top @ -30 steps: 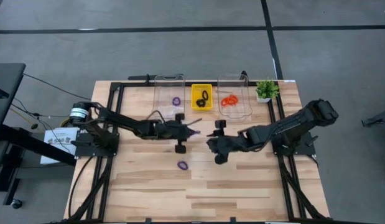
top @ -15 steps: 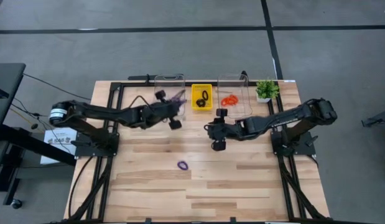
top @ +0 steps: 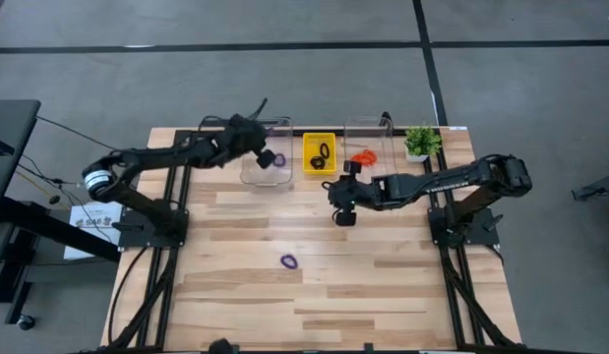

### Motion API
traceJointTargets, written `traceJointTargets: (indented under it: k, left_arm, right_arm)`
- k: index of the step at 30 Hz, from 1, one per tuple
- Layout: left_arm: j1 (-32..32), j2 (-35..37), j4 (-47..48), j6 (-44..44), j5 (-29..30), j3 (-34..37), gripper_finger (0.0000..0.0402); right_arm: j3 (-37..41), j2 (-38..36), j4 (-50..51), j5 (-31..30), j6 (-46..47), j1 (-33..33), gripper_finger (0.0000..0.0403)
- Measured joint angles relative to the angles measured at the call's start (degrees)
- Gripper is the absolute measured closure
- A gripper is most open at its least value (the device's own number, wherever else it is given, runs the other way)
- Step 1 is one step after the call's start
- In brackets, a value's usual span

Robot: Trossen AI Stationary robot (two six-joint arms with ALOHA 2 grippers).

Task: Sort spring keychains
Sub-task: Put the right purple spring keychain into the left transparent bin, then put the purple spring keychain into the left transparent bin

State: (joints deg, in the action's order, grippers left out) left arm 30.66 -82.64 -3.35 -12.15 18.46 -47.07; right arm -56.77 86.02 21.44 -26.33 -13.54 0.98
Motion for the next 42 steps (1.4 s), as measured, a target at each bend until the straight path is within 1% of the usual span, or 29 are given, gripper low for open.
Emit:
traceJointTargets:
  k: [3,5,8,13,19,23,26,32,38,42]
  left_arm:
    - [4.6,-1.4,0.5,3.6,-8.1,0.0,0.0352]
    - [6.7,-2.5,0.8,5.3,-11.7,0.0,0.0352]
    - [8.4,-3.8,1.0,6.1,-15.6,0.0,0.0352]
    - [8.1,-5.1,1.0,6.7,-19.6,0.0,0.0352]
    - [6.9,-6.7,1.4,6.3,-20.5,0.0,0.0348]
    - [6.6,-7.6,1.5,3.6,-20.9,0.0,0.0338]
    - [6.6,-7.6,1.5,3.5,-21.9,0.0,0.0329]
    - [6.6,-7.6,1.4,3.5,-21.9,0.0,0.0315]
    - [6.6,-7.5,1.1,3.6,-21.9,0.0,0.0314]
    - [6.6,-6.2,1.1,3.6,-21.9,0.0,0.0315]
  right_arm:
    - [0.0,0.0,0.0,2.6,0.0,-0.8,0.0274]
    - [0.0,0.0,0.0,4.2,0.0,-1.3,0.0274]
    - [0.0,0.0,0.0,5.8,0.6,-1.5,0.0274]
    - [0.0,0.0,0.0,6.0,1.7,-1.4,0.0275]
    - [0.7,0.0,-0.1,6.0,2.0,-1.5,0.0274]
    - [0.8,0.0,0.0,6.0,2.1,-1.5,0.0275]
    - [0.8,0.0,-0.1,6.0,2.0,-1.5,0.0274]
    - [0.8,0.0,-0.2,6.0,2.1,-1.5,0.0274]
    - [0.8,0.0,-0.3,6.0,3.2,-1.5,0.0274]
    - [0.9,0.7,-0.5,5.9,3.6,-1.5,0.0274]
